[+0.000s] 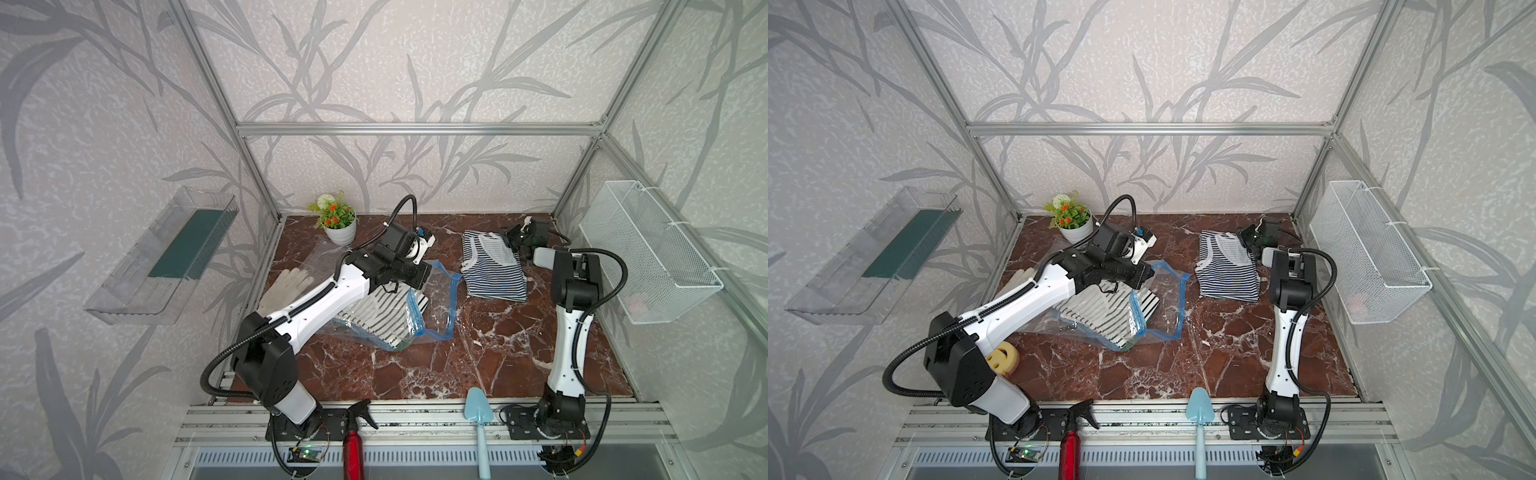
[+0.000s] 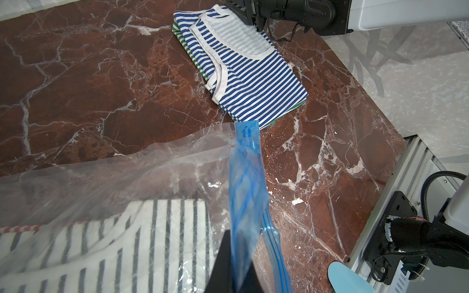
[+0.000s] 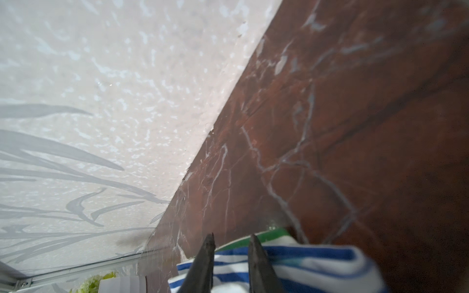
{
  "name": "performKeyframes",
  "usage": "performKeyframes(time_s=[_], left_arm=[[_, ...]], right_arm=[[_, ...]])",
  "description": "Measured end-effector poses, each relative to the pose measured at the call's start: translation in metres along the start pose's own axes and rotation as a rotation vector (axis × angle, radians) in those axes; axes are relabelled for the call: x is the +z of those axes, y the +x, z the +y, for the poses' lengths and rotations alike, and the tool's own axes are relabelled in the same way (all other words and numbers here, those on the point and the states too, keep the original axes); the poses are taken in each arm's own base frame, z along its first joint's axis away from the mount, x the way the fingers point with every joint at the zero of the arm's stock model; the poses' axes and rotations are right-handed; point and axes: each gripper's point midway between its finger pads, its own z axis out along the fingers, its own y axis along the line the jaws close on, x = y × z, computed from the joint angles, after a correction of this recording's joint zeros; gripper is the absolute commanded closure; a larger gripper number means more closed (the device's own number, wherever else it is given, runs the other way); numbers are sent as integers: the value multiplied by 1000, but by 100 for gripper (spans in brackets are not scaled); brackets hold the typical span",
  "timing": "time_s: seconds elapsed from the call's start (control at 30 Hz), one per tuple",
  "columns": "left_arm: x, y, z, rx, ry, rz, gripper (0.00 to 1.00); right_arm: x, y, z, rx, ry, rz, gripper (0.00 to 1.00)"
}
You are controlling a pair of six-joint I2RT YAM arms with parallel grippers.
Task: Take the tank top out of the vacuum bag
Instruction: Adjust the tank top.
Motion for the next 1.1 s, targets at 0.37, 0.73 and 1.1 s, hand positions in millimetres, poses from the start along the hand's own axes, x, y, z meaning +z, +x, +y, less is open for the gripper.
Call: performKeyframes(time_s=[0.37, 0.73, 1.1], left_arm=[[0, 0, 0, 0, 0, 0, 100], [0, 0, 0, 0, -1, 0, 100], [0, 0, 0, 0, -1, 0, 100]], right_arm=[[29, 55, 97, -105, -227, 124, 74], [63, 115, 85, -69, -192, 251, 74], [68, 120, 69, -35, -136, 297, 74]])
